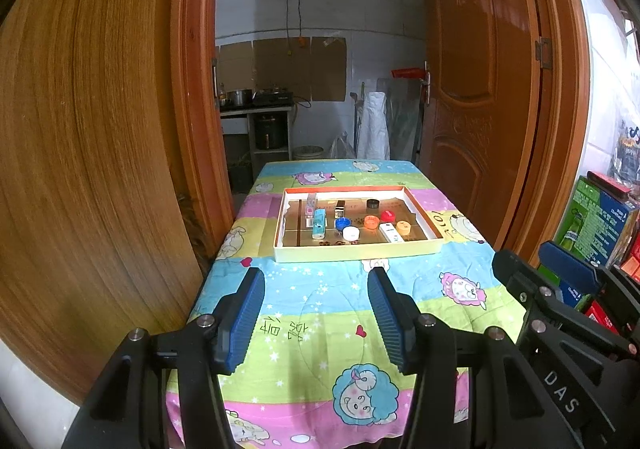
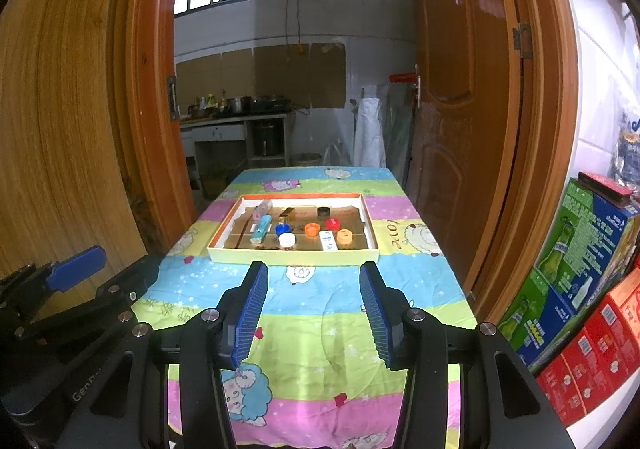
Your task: Organize rigid objects
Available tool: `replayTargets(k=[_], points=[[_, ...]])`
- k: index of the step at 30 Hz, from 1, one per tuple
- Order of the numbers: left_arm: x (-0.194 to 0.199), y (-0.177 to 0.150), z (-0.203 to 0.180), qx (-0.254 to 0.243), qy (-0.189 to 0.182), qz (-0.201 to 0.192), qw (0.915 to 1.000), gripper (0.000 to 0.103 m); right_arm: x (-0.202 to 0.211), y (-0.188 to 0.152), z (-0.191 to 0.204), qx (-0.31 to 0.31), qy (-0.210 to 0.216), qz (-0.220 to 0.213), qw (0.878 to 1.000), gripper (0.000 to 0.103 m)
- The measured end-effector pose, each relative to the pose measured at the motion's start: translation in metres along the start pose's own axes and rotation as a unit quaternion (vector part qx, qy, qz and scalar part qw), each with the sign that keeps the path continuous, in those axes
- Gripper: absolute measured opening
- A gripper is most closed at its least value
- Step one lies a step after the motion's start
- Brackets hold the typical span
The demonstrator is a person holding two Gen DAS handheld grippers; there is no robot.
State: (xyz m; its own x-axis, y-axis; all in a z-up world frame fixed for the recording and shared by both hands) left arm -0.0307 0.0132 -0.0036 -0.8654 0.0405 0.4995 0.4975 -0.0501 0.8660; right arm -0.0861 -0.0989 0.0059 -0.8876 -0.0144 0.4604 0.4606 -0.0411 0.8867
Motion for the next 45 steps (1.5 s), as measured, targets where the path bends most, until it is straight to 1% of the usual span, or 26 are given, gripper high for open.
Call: replayTargets(k=[17, 45], points=[[0.0026, -0.0077, -0.0003, 0.001, -0.003, 0.004, 1.0, 0.054, 0.001, -0.0006, 0.0035, 0.001, 0.002, 0.001, 1.0, 0.05], [0.0039, -0.008, -0.0015, 0.001, -0.004, 0.004, 1.0, 0.054, 0.0017, -0.0009, 0.0046, 0.0, 0.002, 0.001, 1.0, 0.05]])
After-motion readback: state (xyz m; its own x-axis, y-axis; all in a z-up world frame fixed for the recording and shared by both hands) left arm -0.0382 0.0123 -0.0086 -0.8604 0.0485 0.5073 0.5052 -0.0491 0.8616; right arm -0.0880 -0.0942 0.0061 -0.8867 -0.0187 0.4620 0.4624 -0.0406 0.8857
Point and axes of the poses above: each gripper's, at about its wrist camera, not at the fingertips, and x roughly against the way its jaws point, z to its left, y to its top, the point moved 7 cm from there along -x, roughly the way its jaws point, and after that the axes turned 2 degrees about y, right-handed, at the moved point
